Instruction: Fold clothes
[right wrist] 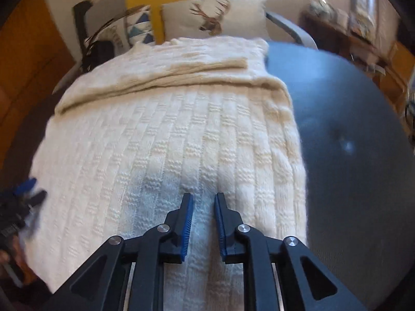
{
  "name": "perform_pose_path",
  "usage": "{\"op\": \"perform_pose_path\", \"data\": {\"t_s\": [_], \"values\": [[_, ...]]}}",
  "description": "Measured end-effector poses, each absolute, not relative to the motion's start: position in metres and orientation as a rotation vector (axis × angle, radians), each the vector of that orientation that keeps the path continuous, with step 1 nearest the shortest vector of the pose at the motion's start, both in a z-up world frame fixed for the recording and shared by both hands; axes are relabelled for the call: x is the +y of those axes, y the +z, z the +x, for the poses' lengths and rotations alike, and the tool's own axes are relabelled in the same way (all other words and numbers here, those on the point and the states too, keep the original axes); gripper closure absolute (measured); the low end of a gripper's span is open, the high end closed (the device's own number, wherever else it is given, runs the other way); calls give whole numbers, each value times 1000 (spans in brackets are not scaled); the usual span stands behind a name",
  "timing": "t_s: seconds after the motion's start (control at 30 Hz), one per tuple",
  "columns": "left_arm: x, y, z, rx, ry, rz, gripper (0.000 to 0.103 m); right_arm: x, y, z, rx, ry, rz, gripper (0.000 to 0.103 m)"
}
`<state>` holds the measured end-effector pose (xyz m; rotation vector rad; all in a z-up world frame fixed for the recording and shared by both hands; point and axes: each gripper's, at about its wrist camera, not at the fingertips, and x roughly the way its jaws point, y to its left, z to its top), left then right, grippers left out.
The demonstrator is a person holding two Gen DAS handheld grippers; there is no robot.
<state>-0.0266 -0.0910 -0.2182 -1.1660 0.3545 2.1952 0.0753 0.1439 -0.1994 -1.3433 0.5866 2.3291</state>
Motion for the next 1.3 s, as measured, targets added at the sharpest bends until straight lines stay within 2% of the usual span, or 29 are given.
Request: {"op": "perform_pose_path", "data": {"t_s": [0.03, 0.07, 0.17, 0.23, 0.3, 0.4, 0.57, 0.67, 0.73, 0.83, 1.03, 1.17, 1.23, 1.3], "values": [[-91, -216, -26, 360, 2191, -1168, 29, 145, -194, 78, 568, 2312, -1346, 88], [-94, -215, -26, 349, 2189, -1176, 29, 145, -188, 81, 549, 2297, -1349, 83], [-120, -204, -21, 200, 2198, -1183, 29, 126, -175, 96, 549, 2385, -1386, 82], [-130, -200, -10, 170, 2174, -1168, 29, 110, -177, 109, 528, 2394, -1419, 81], [-127, -205, 3, 242, 2145, -1173, 29, 97, -195, 122, 489, 2297, -1523, 81], [-124, -218, 14, 347, 2160, -1165, 29, 91, -196, 147, 470, 2315, -1446, 80], [-128, -216, 13, 349, 2146, -1158, 29, 105, -184, 168, 652, 2286, -1406, 79], [-126, -204, 10, 311, 2146, -1127, 29, 111, -165, 157, 618, 2333, -1297, 79], [-121, -200, 11, 349, 2155, -1101, 29, 120, -167, 145, 583, 2299, -1296, 79], [-116, -216, 8, 447, 2140, -1184, 29, 138, -198, 144, 639, 2229, -1372, 80], [-131, -207, 9, 377, 2150, -1159, 29, 148, -193, 156, 731, 2251, -1336, 80], [-123, -189, -11, 311, 2176, -1104, 29, 160, -169, 117, 621, 2315, -1236, 80], [-113, -191, -25, 334, 2205, -1118, 29, 171, -175, 94, 599, 2319, -1233, 80], [-107, -208, -40, 400, 2224, -1200, 29, 183, -201, 75, 596, 2225, -1347, 80]]}}
